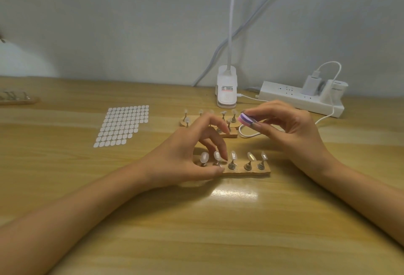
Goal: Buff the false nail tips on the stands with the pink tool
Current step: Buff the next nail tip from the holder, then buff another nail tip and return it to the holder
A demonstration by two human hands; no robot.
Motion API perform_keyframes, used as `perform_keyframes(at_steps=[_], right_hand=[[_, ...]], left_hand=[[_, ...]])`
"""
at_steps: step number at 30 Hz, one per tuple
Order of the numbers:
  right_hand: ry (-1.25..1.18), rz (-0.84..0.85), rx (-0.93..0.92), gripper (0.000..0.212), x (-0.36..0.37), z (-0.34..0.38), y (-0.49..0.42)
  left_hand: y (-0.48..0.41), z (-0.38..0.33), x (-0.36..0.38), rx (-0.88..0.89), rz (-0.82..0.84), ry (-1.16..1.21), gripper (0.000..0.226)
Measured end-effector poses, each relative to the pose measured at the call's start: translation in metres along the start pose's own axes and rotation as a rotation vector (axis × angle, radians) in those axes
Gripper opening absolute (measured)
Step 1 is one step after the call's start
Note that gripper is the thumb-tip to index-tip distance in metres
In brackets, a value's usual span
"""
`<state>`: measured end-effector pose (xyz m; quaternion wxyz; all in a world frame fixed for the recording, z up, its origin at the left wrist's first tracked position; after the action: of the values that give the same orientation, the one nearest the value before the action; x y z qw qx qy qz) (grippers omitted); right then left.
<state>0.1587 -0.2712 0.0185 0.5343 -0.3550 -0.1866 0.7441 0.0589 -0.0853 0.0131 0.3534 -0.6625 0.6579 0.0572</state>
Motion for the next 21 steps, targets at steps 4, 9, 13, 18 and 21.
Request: perform_keyframes(at_steps=[4, 9, 13, 18, 21], right_hand=[[-0.022, -0.003, 0.032, 0.021, -0.001, 0.0, -0.001], [-0.033, -0.007, 0.069, 0.022, 0.0, -0.001, -0.001], [-0.039, -0.012, 0.086, 0.023, 0.0, 0.0, 0.0], [-0.029, -0.006, 0.092, 0.024, 0.0, 0.0, -0.001], [-0.029, -0.009, 0.097, 0.024, 0.0, 0.0, -0.001]], left_hand=[[-0.001, -0.001, 0.003, -0.046, 0.051, -0.048, 0.059], [-0.002, -0.003, 0.0, -0.045, 0.068, -0.09, 0.058], [0.001, -0.007, 0.007, -0.026, -0.029, -0.062, 0.052], [0.002, -0.007, 0.009, -0.029, -0.094, -0.044, 0.046], [0.003, -0.011, 0.01, -0.009, -0.069, -0.072, 0.045]])
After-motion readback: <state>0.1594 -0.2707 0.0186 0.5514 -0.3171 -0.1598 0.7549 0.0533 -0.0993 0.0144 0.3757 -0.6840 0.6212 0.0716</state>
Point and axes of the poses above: each hand's wrist, its own y-axis away from the middle knuckle, its own x-axis out of the palm, z = x × y, the point moved 4 cm from there along -y, towards the middle knuckle, and after that the axes turned 11 degrees about -z, right-handed, at the moved point
